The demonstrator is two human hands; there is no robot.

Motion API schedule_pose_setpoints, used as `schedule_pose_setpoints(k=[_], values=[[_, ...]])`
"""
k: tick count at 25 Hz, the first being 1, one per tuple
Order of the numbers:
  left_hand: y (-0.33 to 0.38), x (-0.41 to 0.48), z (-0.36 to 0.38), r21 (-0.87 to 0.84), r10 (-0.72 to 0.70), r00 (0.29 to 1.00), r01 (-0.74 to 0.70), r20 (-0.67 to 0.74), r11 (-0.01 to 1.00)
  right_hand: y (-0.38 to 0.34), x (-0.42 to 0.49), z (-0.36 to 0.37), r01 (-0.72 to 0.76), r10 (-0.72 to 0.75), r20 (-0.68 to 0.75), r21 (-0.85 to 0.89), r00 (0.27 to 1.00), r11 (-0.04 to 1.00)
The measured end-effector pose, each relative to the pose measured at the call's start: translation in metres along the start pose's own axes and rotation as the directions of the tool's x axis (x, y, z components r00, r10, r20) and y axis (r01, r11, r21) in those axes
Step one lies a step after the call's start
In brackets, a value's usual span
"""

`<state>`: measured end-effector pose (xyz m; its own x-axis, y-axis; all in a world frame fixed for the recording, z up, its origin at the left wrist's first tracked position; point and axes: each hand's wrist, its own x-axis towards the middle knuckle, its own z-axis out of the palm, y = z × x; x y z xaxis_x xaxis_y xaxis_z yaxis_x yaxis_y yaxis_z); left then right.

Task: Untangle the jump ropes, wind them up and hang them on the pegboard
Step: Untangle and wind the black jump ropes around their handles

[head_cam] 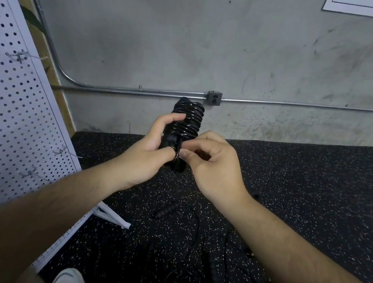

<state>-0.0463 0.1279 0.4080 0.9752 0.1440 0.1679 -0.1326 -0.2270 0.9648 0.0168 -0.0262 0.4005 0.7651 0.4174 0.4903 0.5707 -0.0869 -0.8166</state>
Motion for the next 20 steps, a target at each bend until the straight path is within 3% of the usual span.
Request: schedule_pose_setpoints(k=[4,9,14,17,20], values=[[0.007,0.005,-0.003,-0.313,-0.042,0.995,0.011,-0.095,0.950,0.002,0.001,0.000,0.226,-0.209,0.123,-0.146,0.970,0.963],[0.009,0.007,-0.010,-0.320,-0.016,0.996,-0.013,-0.089,0.947,0.008,0.004,-0.008,0.242,-0.234,0.062,-0.269,0.970,0.932],[0.003,0.004,-0.003,-0.261,-0.010,1.000,0.014,0.019,0.965,0.002,0.003,0.002,0.318,-0.315,0.061,-0.303,0.947,0.898],[0.004,0.007,-0.012,-0.270,-0.039,0.999,0.045,0.027,0.962,0.002,0.003,0.002,0.289,-0.274,0.091,-0.282,0.957,0.915],[0.003,0.008,-0.018,-0.269,-0.039,0.999,0.038,0.000,0.962,0.006,-0.001,0.000,0.290,-0.257,0.134,-0.388,0.957,0.875]])
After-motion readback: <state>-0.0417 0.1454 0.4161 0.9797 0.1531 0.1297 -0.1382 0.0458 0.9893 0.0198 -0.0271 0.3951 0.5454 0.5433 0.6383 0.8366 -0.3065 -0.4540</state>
